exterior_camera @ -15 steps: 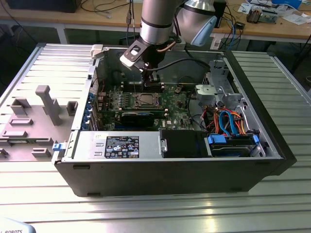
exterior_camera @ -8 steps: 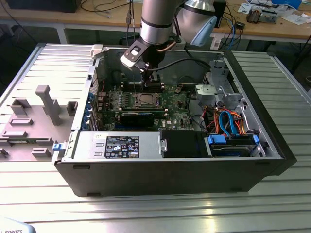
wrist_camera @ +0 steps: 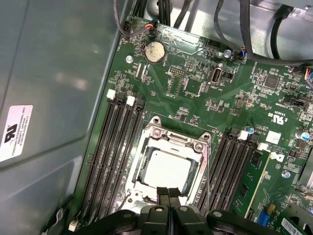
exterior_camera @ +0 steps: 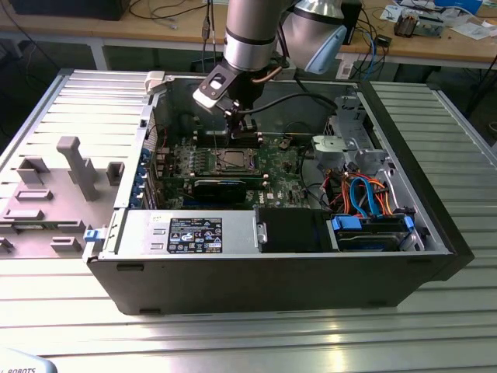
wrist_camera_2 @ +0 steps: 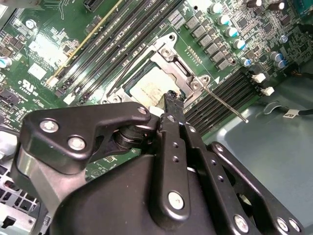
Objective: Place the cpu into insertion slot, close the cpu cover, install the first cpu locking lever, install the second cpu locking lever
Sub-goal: 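Install the first cpu locking lever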
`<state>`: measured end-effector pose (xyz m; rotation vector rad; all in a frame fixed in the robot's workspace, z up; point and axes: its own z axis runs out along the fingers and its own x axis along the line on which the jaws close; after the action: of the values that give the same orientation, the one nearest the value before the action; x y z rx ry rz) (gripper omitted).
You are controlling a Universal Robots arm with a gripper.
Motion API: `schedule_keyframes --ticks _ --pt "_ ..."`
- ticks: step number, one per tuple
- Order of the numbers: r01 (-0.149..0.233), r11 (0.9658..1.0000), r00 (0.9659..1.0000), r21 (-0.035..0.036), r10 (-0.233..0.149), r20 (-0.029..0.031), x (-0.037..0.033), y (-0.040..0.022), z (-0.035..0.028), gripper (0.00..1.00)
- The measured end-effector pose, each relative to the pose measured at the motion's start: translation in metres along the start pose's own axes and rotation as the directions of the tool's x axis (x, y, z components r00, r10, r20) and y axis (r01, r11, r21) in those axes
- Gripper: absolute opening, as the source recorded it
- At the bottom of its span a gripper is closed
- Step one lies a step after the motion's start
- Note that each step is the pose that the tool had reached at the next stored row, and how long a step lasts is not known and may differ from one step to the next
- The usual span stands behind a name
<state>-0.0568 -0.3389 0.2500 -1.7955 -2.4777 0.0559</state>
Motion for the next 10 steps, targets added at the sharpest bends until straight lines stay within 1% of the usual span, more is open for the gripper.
schedule_keyframes --ticks 10 --pt "0.027 0.9996 0.9996 0.0012 -0.027 0.002 0.0 0.0 0.0 0.11"
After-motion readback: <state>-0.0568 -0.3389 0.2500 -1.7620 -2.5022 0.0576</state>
